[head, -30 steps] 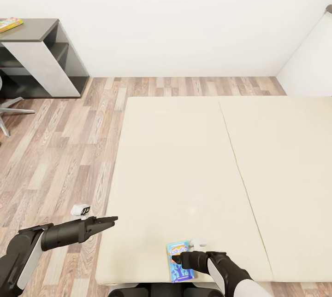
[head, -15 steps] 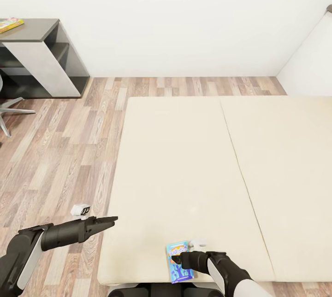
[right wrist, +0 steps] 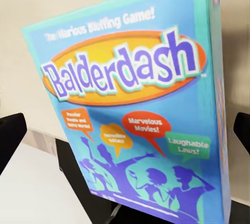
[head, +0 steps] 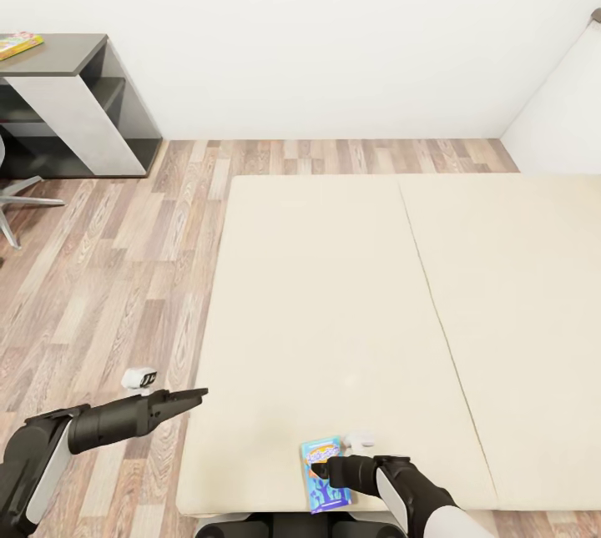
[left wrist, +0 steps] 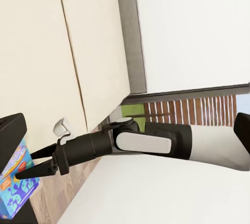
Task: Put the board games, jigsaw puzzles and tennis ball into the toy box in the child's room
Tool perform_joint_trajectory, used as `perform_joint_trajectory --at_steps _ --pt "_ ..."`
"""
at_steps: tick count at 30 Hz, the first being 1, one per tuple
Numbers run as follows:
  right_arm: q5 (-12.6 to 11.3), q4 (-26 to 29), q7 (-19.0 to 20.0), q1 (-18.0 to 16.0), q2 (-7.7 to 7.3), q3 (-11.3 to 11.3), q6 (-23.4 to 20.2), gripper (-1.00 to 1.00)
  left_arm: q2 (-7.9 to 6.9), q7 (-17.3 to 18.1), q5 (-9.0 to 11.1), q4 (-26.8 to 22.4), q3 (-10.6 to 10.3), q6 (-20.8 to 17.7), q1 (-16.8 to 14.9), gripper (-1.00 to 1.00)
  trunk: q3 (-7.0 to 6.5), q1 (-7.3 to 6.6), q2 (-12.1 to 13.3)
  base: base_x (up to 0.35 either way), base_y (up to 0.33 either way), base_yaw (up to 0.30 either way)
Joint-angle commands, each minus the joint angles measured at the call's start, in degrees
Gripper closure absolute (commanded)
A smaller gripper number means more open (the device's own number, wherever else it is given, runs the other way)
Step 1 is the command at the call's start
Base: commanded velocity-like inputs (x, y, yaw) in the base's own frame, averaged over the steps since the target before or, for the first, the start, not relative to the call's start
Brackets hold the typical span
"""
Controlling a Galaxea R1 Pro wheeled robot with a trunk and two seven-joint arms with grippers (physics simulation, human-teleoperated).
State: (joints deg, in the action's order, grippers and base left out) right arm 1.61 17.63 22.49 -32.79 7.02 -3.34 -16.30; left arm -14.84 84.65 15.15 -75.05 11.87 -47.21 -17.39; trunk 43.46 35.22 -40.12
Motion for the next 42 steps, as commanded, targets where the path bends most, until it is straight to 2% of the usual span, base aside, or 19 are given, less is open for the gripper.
perform_joint_trajectory --at_steps 1,15,28,42 --pt "0.2 0.1 0.3 0.0 0.03 -0.4 -0.4 -1.0 0.02 0.2 0.1 0.0 0.2 -0.6 0.0 -1.0 0.04 0.01 0.0 0.0 0.035 0.0" --pt "0.1 0.1 0.4 0.0 0.01 -0.4 -0.4 -1.0 0.07 0.2 0.1 0.0 0.7 -0.6 0.0 -1.0 0.06 0.01 0.0 0.0 0.036 0.0" --pt "0.2 0.1 0.4 0.0 0.01 -1.3 -0.3 -1.0 0.07 0.2 0.1 0.0 0.7 -0.6 0.0 -1.0 0.96 0.01 0.0 0.0 0.003 0.0" --pt "0.1 0.1 0.4 0.0 0.01 -1.3 -0.3 -1.0 -0.01 0.2 0.1 0.0 0.7 -0.6 0.0 -1.0 1.04 0.01 0.0 0.0 0.048 0.0"
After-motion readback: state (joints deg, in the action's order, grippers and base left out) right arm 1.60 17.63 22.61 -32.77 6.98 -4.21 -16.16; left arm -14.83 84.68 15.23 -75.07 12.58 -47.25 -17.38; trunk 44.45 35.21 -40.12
